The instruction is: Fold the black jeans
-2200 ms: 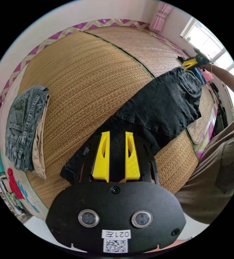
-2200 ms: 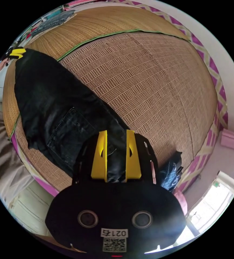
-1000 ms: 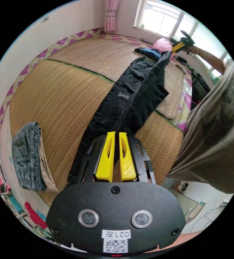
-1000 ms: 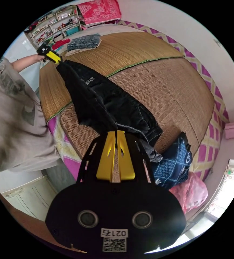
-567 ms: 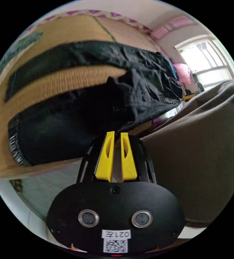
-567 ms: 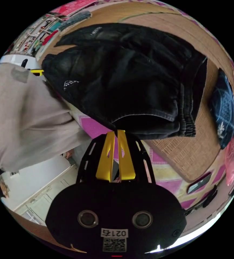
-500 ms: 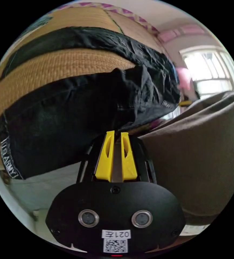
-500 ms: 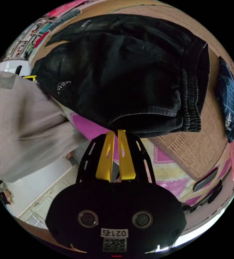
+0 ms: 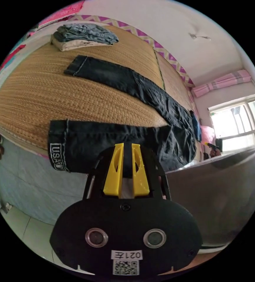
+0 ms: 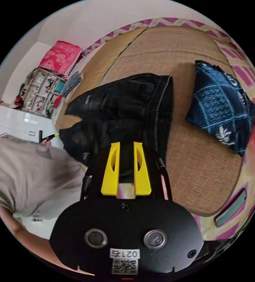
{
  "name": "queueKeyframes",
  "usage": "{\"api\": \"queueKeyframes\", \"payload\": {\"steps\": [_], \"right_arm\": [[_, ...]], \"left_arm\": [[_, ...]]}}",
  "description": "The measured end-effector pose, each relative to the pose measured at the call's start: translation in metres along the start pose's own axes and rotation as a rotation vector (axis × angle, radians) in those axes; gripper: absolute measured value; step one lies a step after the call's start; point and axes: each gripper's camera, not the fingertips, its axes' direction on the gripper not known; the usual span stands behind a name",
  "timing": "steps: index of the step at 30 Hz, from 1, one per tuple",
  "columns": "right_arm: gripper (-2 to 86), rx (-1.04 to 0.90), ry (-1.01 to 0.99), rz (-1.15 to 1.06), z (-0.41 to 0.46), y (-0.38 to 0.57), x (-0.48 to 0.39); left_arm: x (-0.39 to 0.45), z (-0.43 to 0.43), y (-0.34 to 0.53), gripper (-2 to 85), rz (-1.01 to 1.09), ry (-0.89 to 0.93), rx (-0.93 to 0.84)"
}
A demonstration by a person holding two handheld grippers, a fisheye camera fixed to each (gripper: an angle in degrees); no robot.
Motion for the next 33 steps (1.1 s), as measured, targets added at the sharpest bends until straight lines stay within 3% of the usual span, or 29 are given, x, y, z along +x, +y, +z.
{"api": "queueKeyframes", "payload": {"steps": [2, 7, 12, 17, 25, 33], "right_arm": [[7.9, 0.048, 0.092, 0.027, 0.01, -0.025, 0.005], [9.2, 0.021, 0.091, -0.008, 0.037, -0.087, 0.001], [10.3, -0.012, 0.145, -0.271, 0.057, -0.18, -0.055], [13.6, -0.222, 0.352, -0.597, 0.113, -0.286, -0.114], [8.5, -0.576, 0.317, -0.594, 0.147, -0.369, -0.092], [6.3, -0.625, 0.291, -0.53, 0.156, -0.388, -0.091]], "left_arm": [[0.008, 0.013, -0.014, 6.1, 0.012, -0.021, -0.007], [0.029, 0.045, -0.05, 7.5, 0.016, -0.004, -0.012], [0.055, 0.051, -0.08, 7.1, 0.057, -0.006, -0.012], [0.088, 0.068, -0.109, 7.1, 0.163, -0.086, -0.106], [0.169, 0.101, -0.251, 9.6, 0.478, -0.246, -0.178], [0.183, 0.187, -0.363, 12.8, 0.583, -0.388, -0.397]]}}
